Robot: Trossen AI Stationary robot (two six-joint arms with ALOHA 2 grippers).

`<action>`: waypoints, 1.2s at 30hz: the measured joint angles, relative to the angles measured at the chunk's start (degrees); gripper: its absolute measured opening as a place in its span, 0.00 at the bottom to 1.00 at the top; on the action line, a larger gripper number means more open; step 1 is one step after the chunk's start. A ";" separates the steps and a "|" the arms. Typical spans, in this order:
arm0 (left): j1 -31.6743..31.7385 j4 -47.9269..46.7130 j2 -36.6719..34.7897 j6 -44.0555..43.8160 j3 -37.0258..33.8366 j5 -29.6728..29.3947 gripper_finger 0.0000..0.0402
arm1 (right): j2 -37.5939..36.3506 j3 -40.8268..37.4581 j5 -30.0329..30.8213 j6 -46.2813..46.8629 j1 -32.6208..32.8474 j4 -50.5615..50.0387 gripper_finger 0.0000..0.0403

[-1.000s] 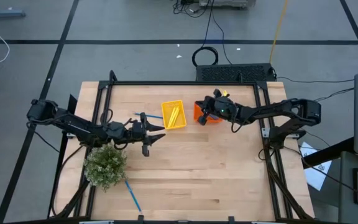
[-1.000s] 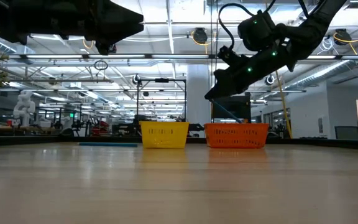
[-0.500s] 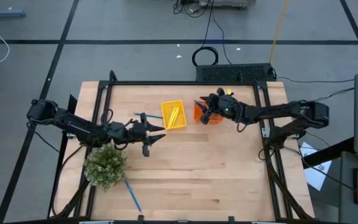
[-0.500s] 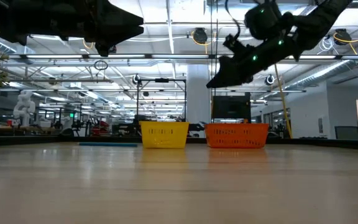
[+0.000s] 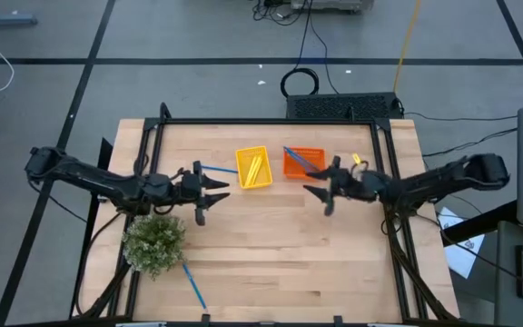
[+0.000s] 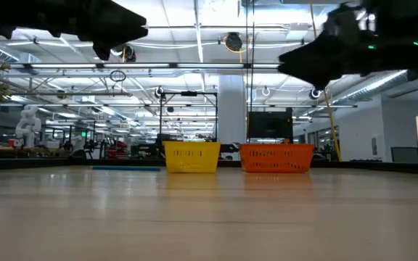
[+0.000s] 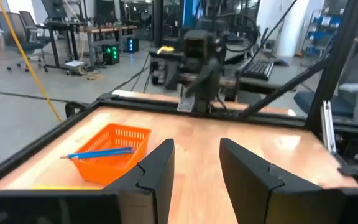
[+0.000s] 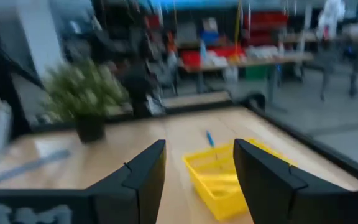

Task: Sort pens & pencils
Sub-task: Put the top blue pencil into the orange basket

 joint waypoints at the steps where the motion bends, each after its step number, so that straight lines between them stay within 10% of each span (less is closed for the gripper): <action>1: 0.01 -0.98 -0.38 0.22 0.00 -0.01 0.33 | 0.00 -2.08 0.01 0.00 0.73 4.71 0.44; 8: 0.03 -2.97 0.09 0.65 0.00 -0.70 0.33 | -0.48 -10.57 0.13 0.01 2.51 21.94 0.44; 26: 0.52 -5.57 1.09 -8.98 0.03 -7.71 0.33 | -0.46 -11.00 0.11 -0.04 2.51 23.09 0.44; 30: 7.34 -25.34 2.38 -14.75 4.13 -9.40 0.33 | -0.46 -10.83 0.14 -0.02 2.51 22.97 0.44; 36: 24.45 -64.31 7.93 -18.98 17.15 3.63 0.33 | -0.46 -10.76 0.14 -0.33 2.51 22.92 0.44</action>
